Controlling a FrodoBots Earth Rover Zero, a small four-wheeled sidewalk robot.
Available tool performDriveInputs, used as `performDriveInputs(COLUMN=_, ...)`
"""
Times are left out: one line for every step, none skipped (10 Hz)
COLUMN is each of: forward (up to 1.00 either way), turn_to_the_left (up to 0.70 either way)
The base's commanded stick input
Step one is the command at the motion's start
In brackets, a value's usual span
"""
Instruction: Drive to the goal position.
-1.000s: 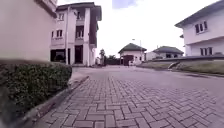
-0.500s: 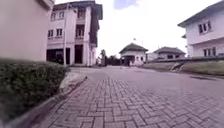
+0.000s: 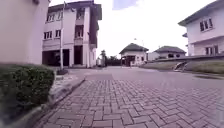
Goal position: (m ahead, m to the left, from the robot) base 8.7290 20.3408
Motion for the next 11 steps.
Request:
performDriveInputs(forward=0.7, turn_to_the_left=0.0)
performDriveInputs(forward=0.7, turn_to_the_left=0.0)
performDriveInputs(forward=0.7, turn_to_the_left=0.0)
performDriveInputs(forward=0.7, turn_to_the_left=0.0)
performDriveInputs(forward=0.7, turn_to_the_left=0.0)
performDriveInputs(forward=0.7, turn_to_the_left=0.0)
performDriveInputs(forward=0.7, turn_to_the_left=0.0)
performDriveInputs(forward=0.7, turn_to_the_left=0.0)
performDriveInputs(forward=0.7, turn_to_the_left=0.0)
performDriveInputs(forward=0.7, turn_to_the_left=0.0)
performDriveInputs(forward=0.7, turn_to_the_left=0.0)
